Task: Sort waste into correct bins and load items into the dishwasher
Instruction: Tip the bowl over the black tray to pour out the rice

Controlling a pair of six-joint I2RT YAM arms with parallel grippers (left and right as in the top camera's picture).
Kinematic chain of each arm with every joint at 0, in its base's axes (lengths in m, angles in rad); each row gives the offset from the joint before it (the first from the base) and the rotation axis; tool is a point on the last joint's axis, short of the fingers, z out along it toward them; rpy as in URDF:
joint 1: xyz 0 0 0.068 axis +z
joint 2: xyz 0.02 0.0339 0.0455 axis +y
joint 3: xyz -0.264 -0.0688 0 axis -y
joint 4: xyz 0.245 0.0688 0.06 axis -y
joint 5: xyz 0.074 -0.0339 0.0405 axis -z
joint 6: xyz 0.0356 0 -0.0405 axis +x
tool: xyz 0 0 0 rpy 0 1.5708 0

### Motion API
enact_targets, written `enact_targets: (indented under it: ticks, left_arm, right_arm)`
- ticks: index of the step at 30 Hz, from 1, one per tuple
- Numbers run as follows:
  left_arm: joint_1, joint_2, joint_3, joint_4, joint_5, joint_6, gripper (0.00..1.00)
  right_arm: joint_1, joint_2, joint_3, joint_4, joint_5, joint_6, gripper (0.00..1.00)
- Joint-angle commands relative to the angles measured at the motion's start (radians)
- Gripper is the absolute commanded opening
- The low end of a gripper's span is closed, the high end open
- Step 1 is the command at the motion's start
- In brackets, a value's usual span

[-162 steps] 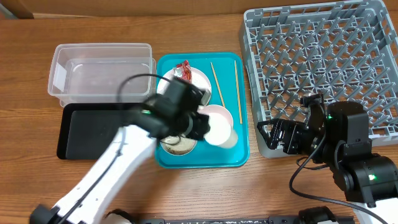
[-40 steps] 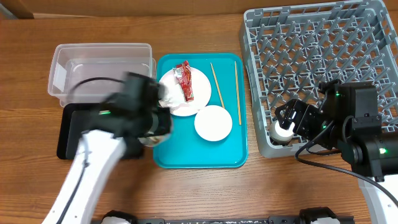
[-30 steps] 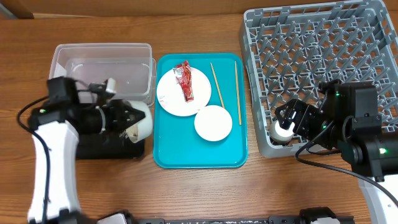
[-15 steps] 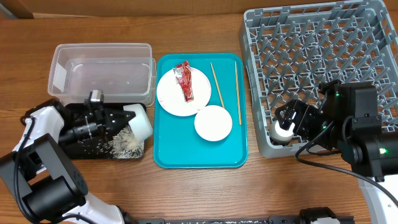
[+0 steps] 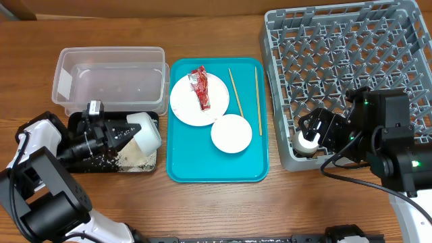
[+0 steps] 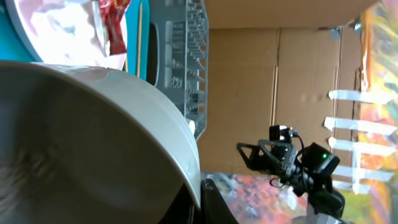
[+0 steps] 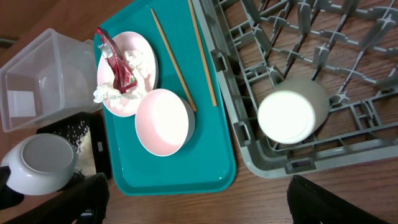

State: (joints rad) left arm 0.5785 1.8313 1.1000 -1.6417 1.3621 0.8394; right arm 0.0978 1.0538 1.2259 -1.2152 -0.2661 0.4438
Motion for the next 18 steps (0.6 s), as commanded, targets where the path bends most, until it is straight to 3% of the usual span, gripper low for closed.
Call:
enact_targets:
  ticks: [1, 3, 5, 6, 8, 10, 15, 18]
  left_arm:
    - [0.010, 0.001, 0.000, -0.050, 0.090, 0.165, 0.04]
    - [0.012, -0.005, 0.010, 0.024, 0.070, 0.231, 0.04]
    - [0.019, 0.002, 0.005, 0.114, 0.067, -0.025, 0.04]
    - [0.017, 0.002, 0.002, 0.086, 0.083, -0.049, 0.04]
    - [0.008, -0.002, 0.007, 0.042, 0.094, 0.090, 0.04]
    - [0.010, -0.001, 0.010, 0.068, 0.051, 0.035, 0.04]
    - [-0.016, -0.017, 0.011, -0.050, 0.008, 0.148, 0.04]
    - [-0.053, -0.064, 0.012, -0.050, 0.020, 0.108, 0.04]
  right_arm:
    - [-0.006, -0.010, 0.019, 0.004, -0.005, -0.006, 0.93]
    - [-0.006, -0.010, 0.019, 0.002, -0.004, -0.006, 0.93]
    - [-0.006, -0.010, 0.019, 0.002, -0.004, -0.006, 0.93]
    - [-0.006, -0.010, 0.019, 0.001, -0.005, -0.006, 0.93]
    - [-0.006, -0.010, 0.019, -0.003, -0.005, -0.014, 0.93]
    - [-0.006, -0.010, 0.019, -0.003, -0.002, -0.028, 0.93]
    - [-0.006, -0.010, 0.019, -0.002, -0.001, -0.029, 0.93]
    - [-0.006, -0.010, 0.019, 0.001, -0.001, -0.029, 0.93]
